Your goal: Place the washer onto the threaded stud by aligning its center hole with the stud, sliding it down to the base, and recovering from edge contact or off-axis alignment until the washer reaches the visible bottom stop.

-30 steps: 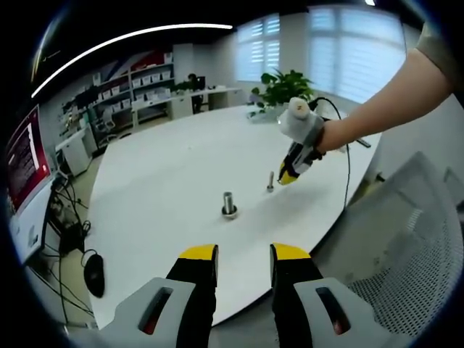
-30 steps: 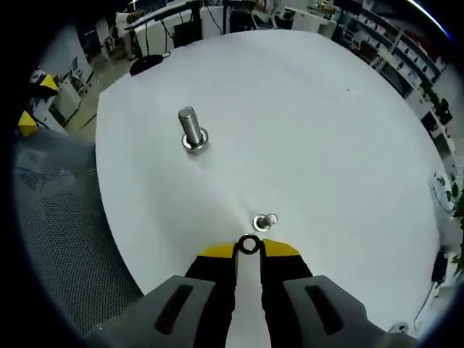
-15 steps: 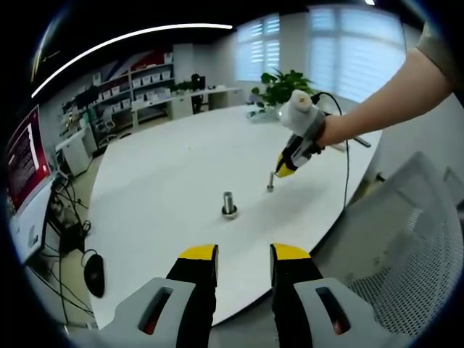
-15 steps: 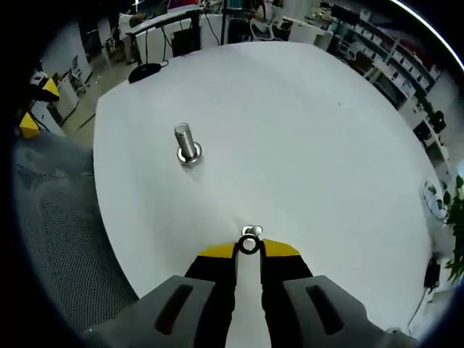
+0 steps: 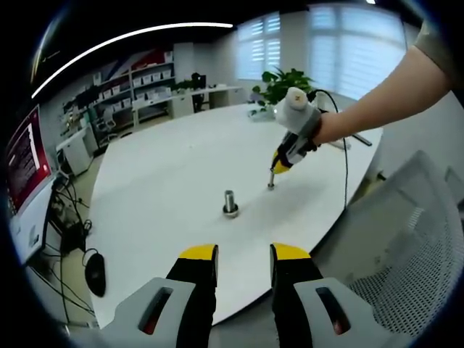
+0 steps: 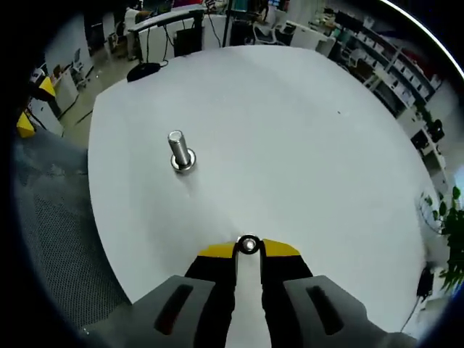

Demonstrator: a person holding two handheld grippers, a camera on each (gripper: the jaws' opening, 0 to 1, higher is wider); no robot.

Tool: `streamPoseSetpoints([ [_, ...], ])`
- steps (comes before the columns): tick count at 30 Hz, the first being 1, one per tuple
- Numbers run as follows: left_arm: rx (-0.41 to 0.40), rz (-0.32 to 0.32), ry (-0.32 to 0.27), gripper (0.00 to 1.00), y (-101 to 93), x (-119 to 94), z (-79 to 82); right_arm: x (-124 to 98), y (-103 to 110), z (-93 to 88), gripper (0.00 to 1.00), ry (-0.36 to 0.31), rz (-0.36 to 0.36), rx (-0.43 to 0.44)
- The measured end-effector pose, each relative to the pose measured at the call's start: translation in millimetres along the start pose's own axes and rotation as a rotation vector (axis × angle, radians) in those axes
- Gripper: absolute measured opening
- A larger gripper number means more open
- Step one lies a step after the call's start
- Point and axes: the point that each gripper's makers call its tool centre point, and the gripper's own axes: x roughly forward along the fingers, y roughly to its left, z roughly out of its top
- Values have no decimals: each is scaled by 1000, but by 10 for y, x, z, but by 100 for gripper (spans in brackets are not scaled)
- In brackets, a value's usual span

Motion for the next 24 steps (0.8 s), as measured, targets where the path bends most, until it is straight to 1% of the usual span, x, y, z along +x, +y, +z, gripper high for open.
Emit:
streamPoseSetpoints([
  [2, 0, 0, 1, 27, 1, 1, -1, 1, 7, -3, 13, -2, 7, 8],
  [6, 1, -2, 5, 27, -3, 5, -8, 20, 2, -33, 13, 8, 7, -10],
  [14, 1, -4, 12, 27, -5, 10, -21, 124, 5, -44, 14, 32, 30, -4],
  [18, 1, -4, 14, 27, -5, 10, -25, 190, -11, -93, 14, 55, 35, 7],
  [24, -3, -3, 18, 26, 0, 13, -32, 289, 9, -142, 14, 73, 47, 21],
])
